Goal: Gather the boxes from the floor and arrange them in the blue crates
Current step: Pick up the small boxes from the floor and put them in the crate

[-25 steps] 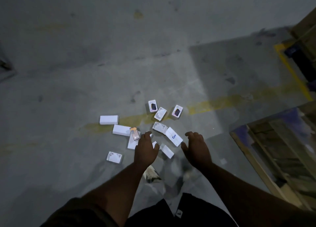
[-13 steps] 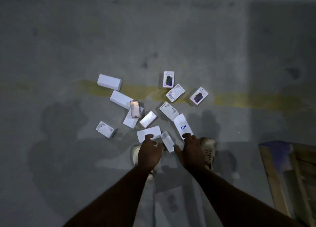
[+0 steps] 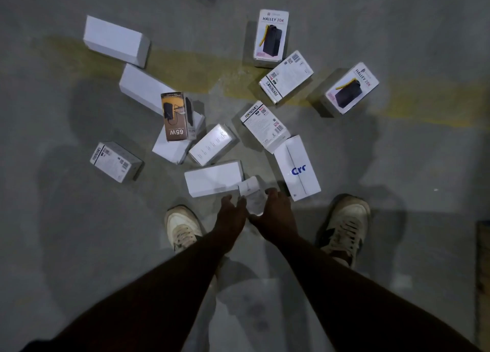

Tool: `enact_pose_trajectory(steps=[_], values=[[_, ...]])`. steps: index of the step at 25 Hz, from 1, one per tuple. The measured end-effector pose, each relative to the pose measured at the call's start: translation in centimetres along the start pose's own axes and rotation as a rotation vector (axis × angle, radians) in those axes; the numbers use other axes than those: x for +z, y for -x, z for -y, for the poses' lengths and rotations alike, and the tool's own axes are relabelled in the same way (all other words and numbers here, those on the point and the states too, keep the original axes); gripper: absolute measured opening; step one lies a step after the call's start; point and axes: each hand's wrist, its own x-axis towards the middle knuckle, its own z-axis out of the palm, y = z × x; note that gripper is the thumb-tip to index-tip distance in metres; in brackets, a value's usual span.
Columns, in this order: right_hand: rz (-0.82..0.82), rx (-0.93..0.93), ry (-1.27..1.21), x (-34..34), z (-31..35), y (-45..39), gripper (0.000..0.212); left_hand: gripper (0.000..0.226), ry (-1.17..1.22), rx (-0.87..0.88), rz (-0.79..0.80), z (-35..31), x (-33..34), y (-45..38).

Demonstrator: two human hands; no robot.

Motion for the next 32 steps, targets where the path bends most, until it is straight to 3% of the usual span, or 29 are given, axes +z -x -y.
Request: enact_pose_trajectory(steps=[3,7,10,13,15,17,19,21,22,24,26,32], values=[[-0.012,-0.026,0.087,2.5,-0.5,-2.9,0.088,0.047,0.153,0.007,0.026,-0.1,0.7,-2.4],[-0.171,0.022,0.045,2.3,0.1,-4.7,0.076,0.03,0.199,0.111,0.022,0.4,0.9,-3.5],[-0.219,0.009,-0.202,0.2,1.0,-4.5,0.076,0.031,0.256,0.146,0.004,0.2,-0.2,-3.3],[-0.041,-0.046,-0.589,-3.2,2.1,-4.2,0.068,0.062,0.325,0.062,0.11,-0.9,-2.1,-2.9],[0.11,-0.062,-0.662,-5.3,2.5,-4.7,0.049,0.056,0.293,0.051,0.294,-2.0,-2.8,-2.3],[0.183,-0.009,-0.743,-6.8,3.3,-5.5,0.053,0.049,0.325,0.056,0.394,-3.0,-2.9,-2.2],[-0.088,-0.047,-0.593,-7.9,4.0,-6.4,0.056,0.037,0.412,0.052,0.352,-3.9,-3.0,-2.5],[-0.478,-0.157,-0.166,-8.3,4.3,-7.7,0.062,0.026,0.442,0.086,0.281,-4.3,-3.3,-3.4],[-0.56,-0.192,0.006,-8.5,4.6,-8.4,0.073,0.025,0.444,0.107,0.256,-4.3,-3.5,-3.8],[-0.494,-0.211,0.208,-7.8,4.9,-10.4,0.098,0.023,0.453,0.135,0.216,-4.0,-4.0,-4.3],[-0.381,-0.175,0.285,-6.5,5.2,-11.8,0.107,0.016,0.469,0.156,0.192,-3.9,-4.3,-4.3],[-0.478,-0.128,-0.072,-7.6,6.4,-7.9,0.093,0.022,0.545,0.114,0.081,-5.0,-5.9,-0.9]])
